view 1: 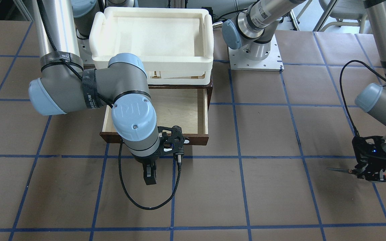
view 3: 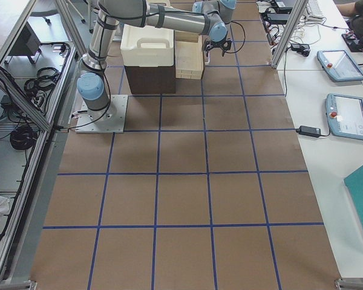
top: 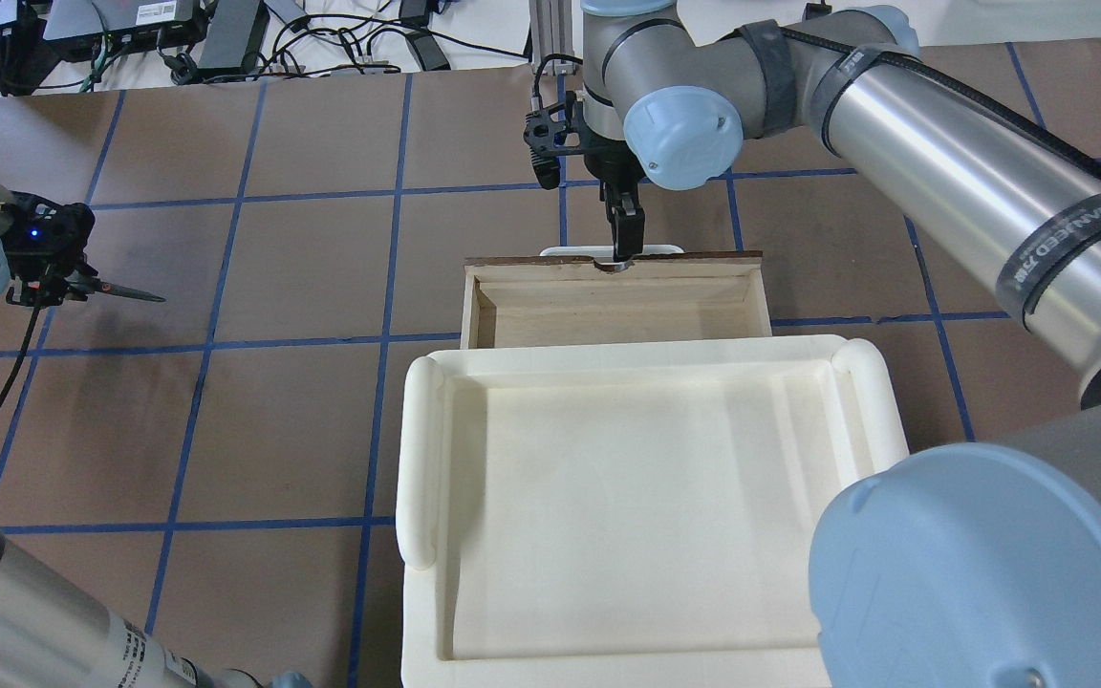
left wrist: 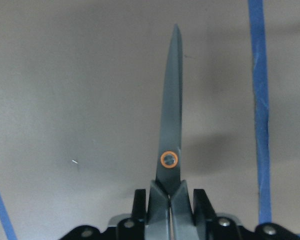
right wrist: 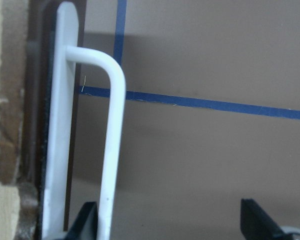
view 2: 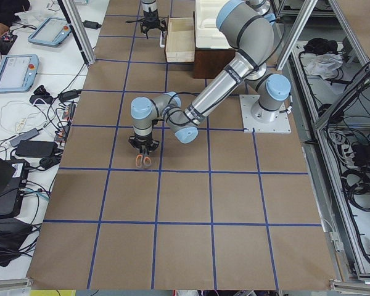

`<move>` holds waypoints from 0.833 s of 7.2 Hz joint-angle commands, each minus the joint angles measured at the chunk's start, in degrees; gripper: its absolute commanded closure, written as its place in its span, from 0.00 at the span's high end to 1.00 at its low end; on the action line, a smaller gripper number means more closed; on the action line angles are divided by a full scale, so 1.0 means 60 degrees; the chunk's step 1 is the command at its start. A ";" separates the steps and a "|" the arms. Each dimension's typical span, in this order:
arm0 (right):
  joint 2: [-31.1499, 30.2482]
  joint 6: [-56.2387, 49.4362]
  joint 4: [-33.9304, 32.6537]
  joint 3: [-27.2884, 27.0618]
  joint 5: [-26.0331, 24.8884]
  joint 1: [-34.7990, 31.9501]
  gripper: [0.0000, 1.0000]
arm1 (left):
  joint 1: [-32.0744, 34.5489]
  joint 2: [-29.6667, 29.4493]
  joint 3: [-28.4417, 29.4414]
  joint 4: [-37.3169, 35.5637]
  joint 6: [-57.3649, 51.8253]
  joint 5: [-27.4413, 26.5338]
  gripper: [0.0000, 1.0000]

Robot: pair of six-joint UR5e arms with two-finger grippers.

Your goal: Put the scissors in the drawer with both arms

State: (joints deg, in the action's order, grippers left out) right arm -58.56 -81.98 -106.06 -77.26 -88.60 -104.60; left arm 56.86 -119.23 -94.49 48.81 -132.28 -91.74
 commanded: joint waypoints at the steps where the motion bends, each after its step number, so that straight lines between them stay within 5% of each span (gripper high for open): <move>1: 0.0048 -0.0090 -0.0135 0.0029 0.0000 0.0001 1.00 | 0.0394 0.1232 0.0046 0.1438 0.0682 0.0215 0.00; 6: 0.0092 -0.0281 -0.0311 0.0117 0.0000 0.0060 1.00 | 0.3436 0.3698 0.0630 0.4460 0.5557 0.0642 0.00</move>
State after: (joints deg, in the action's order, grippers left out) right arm -58.16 -83.47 -107.69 -76.82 -88.59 -104.36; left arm 71.59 -99.43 -91.91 72.36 -106.30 -87.73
